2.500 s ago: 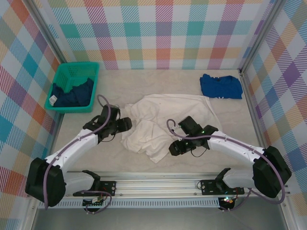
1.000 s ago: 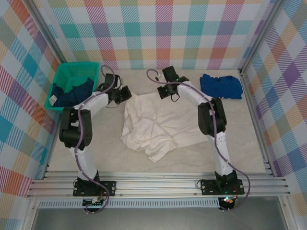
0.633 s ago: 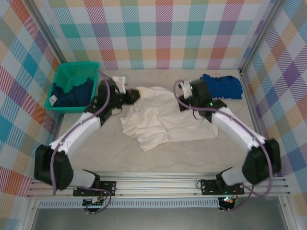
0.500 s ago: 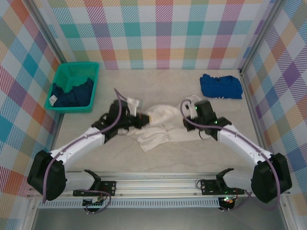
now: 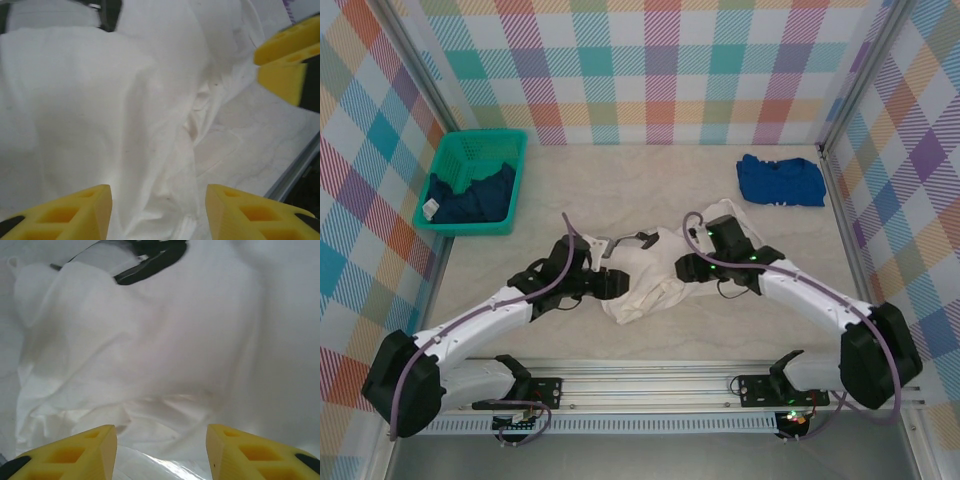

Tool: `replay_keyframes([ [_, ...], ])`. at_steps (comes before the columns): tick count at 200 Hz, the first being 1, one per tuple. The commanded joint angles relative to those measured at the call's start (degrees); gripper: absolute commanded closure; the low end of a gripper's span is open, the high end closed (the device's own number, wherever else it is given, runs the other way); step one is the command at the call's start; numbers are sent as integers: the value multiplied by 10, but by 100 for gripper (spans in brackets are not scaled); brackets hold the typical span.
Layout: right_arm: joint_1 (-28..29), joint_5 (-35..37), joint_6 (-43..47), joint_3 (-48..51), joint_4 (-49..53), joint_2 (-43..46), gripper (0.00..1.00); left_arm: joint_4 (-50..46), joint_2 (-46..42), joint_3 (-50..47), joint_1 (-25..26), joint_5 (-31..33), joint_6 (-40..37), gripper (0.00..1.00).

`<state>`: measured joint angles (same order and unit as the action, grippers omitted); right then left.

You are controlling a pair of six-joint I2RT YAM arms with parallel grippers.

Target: Fold the inside-out t-shirt

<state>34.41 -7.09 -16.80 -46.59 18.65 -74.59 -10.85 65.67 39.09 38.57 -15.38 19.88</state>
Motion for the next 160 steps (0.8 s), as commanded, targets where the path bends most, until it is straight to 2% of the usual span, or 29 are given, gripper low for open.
replay_keyframes([
  [1,31,-12,-19,-9,-19,-27,50,-36,28,29,47,46,-5,47],
  [49,36,2,2,-16,-54,-96,50,-8,40,5,67,38,-5,47],
  [71,36,4,15,-32,-66,-138,52,-7,61,15,96,54,-28,46],
  [86,36,2,19,-39,-70,-155,61,0,85,26,119,82,-50,45],
  [109,36,6,15,-38,-68,-155,82,11,143,43,136,111,-77,46],
  [132,33,7,10,-28,-55,-129,93,12,189,66,149,132,-96,49],
  [146,29,5,6,-20,-45,-108,97,11,206,77,152,140,-101,55],
  [160,22,1,3,-10,-33,-85,100,9,210,79,152,140,-107,67],
])
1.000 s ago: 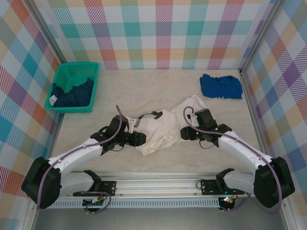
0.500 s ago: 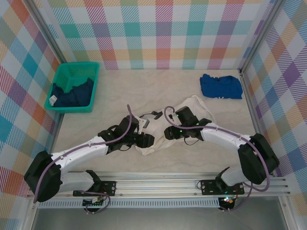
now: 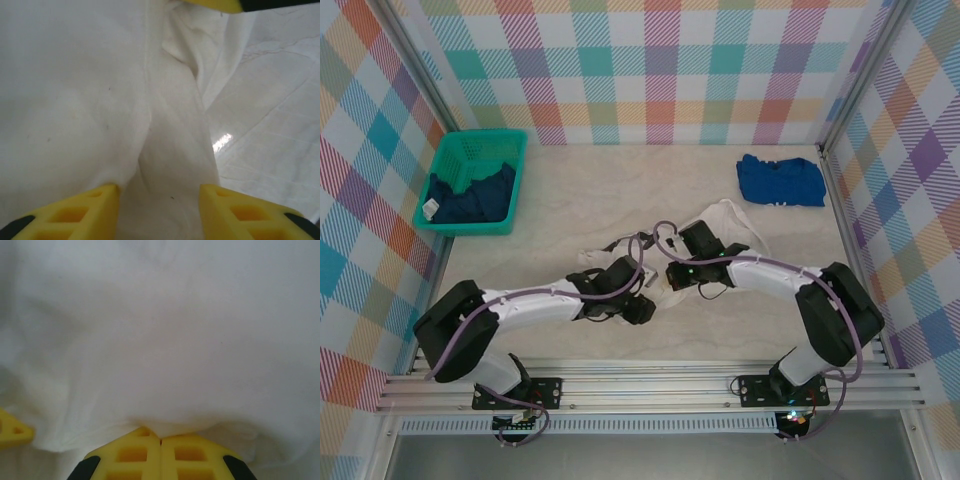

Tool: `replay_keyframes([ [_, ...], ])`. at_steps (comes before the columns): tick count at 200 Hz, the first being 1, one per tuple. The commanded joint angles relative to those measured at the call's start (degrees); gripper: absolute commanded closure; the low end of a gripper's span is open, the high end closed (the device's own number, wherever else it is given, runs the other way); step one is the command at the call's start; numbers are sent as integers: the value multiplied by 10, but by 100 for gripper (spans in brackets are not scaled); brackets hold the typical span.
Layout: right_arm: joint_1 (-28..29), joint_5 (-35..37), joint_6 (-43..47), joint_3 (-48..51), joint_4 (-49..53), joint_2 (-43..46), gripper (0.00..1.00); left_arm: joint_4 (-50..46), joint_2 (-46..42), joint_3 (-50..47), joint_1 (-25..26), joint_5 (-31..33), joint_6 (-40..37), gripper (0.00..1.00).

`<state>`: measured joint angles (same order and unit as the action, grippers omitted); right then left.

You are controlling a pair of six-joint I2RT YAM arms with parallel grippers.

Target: Fold the inside-out t-shirt

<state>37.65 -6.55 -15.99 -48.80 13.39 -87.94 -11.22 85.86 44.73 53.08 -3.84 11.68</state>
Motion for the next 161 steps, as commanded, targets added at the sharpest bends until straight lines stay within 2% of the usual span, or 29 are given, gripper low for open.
replay_keyframes([
  [1,-11,-5,-5,12,20,51,100,13,8,23,6,24,-25,68],
  [30,-33,-36,-10,30,41,107,100,8,-21,4,4,52,-25,100],
  [70,-68,-125,16,35,78,169,100,-4,-117,-41,-36,73,4,100],
  [86,-75,-154,8,35,77,175,100,5,-149,-47,-39,36,3,100],
  [101,-76,-166,-7,35,65,166,100,37,-156,-48,-27,-21,14,85],
  [115,-76,-172,-18,36,54,156,100,60,-147,-39,4,-26,14,73],
  [140,-81,-173,-32,29,52,137,100,73,-100,-8,57,-11,-16,64],
  [161,-83,-180,-37,28,46,128,100,68,-31,24,70,34,-25,61],
])
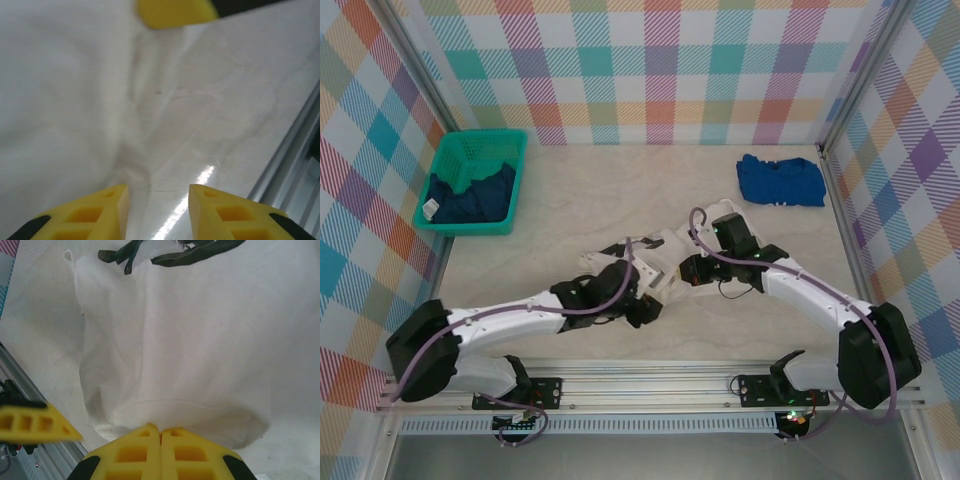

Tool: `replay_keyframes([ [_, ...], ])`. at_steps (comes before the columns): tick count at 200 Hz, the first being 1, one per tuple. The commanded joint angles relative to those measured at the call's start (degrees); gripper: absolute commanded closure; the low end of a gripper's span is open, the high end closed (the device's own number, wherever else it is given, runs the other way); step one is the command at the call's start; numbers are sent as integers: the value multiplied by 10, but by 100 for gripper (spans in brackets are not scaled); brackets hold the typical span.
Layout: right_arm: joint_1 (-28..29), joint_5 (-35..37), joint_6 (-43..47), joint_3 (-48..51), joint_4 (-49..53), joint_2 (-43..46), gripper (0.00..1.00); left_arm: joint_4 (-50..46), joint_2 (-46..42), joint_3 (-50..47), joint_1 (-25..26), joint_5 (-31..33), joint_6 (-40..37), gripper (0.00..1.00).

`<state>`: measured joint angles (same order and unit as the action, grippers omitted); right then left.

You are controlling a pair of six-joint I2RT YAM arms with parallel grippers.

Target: Fold the inside-out t-shirt

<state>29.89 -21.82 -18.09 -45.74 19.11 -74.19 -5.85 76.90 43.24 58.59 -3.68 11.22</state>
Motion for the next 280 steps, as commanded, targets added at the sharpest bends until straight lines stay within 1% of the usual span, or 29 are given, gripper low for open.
replay_keyframes([
  [1,-5,-27,-16,-3,-11,-10,100,14,62,40,15,35,-21,61],
  [12,-5,-29,-18,-3,-10,-11,100,8,92,54,15,78,-17,58],
  [26,-5,-27,-18,-3,-9,-10,100,10,121,66,15,114,-21,55],
  [49,-8,-24,-17,-1,-4,-6,100,14,161,84,15,127,-33,52],
  [66,-11,-24,-17,-1,-4,-7,100,17,185,96,15,139,-37,54],
  [79,-13,-24,-17,-1,-2,-7,100,21,195,99,15,148,-41,61],
  [105,-18,-10,-3,-3,18,-5,100,26,180,84,13,163,-42,89],
  [122,-22,10,13,-8,43,0,100,33,145,53,2,155,-41,100],
  [136,-22,17,21,-11,58,6,100,35,98,23,-8,144,-42,100],
  [166,-22,25,25,-6,81,19,100,54,-35,-61,-36,77,-37,100],
  [182,-23,24,21,0,79,29,100,54,-102,-98,-44,50,-34,100],
  [196,-23,13,13,3,70,32,100,43,-140,-117,-45,36,-43,100],
  [212,-23,-26,0,6,38,32,100,30,-157,-129,-45,6,-55,100],
  [229,-23,-75,-17,16,-12,30,100,29,-153,-129,-45,-53,-66,88],
  [237,-22,-94,-20,20,-30,28,100,28,-149,-126,-45,-69,-65,83],
  [253,-23,-113,-13,22,-40,24,100,40,-149,-123,-46,-47,-53,82],
  [272,-23,-117,4,24,-20,24,100,68,-163,-129,-50,-30,-49,83],
  [280,-23,-114,8,25,-7,25,100,72,-162,-126,-54,-13,-45,83],
])
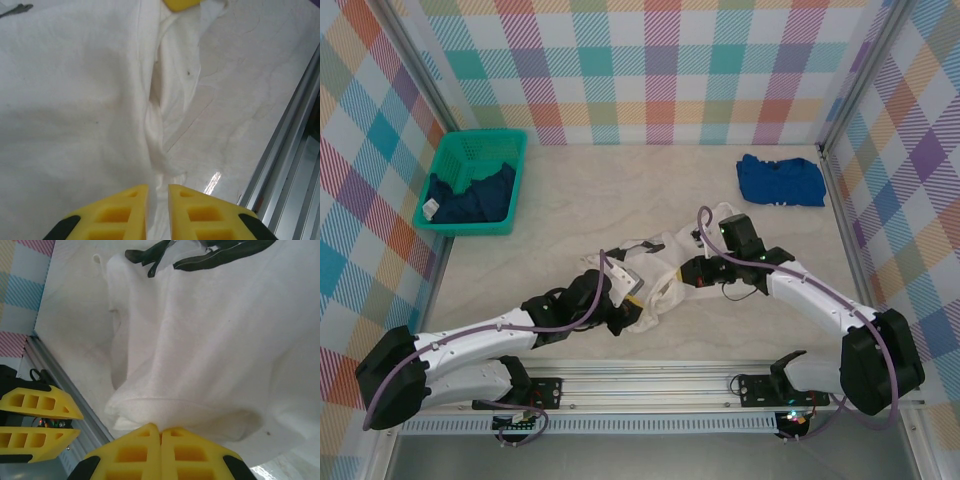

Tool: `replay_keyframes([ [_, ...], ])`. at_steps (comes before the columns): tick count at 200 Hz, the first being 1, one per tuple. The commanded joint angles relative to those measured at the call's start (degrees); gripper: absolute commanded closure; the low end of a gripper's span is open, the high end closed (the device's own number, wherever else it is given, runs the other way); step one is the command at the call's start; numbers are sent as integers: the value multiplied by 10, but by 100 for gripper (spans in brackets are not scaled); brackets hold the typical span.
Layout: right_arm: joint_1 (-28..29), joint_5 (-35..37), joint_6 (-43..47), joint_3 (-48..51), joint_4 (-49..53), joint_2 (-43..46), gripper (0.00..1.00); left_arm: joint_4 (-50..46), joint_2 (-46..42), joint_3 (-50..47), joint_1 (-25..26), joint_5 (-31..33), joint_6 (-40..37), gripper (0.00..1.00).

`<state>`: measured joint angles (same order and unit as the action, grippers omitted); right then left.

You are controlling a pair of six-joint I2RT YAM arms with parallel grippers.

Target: Fold the inside-out t-shirt

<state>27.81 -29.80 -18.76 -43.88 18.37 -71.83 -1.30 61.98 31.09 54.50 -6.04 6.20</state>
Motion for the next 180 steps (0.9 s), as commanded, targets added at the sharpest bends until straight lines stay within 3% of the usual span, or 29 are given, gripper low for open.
replay_keyframes([
  [1,-3,-34,14,6,2,2,100,27,-12,-3,-14,12,6,83],
  [31,-2,-46,6,12,-2,9,100,39,58,42,-16,41,4,60],
  [61,-2,-50,9,13,-6,9,100,83,156,88,-18,37,-1,53],
  [75,-2,-46,13,17,-3,11,100,95,198,111,-30,18,5,63],
  [92,-2,-17,26,18,20,20,100,92,233,140,-51,-31,23,89],
  [103,-2,34,32,16,44,28,100,88,237,150,-67,-86,45,100],
  [117,-2,121,35,13,74,37,99,88,234,155,-94,-195,81,100],
  [142,2,198,38,12,88,44,93,86,226,155,-126,-365,151,100],
  [180,24,216,47,25,83,81,76,30,193,152,-134,-405,188,100],
])
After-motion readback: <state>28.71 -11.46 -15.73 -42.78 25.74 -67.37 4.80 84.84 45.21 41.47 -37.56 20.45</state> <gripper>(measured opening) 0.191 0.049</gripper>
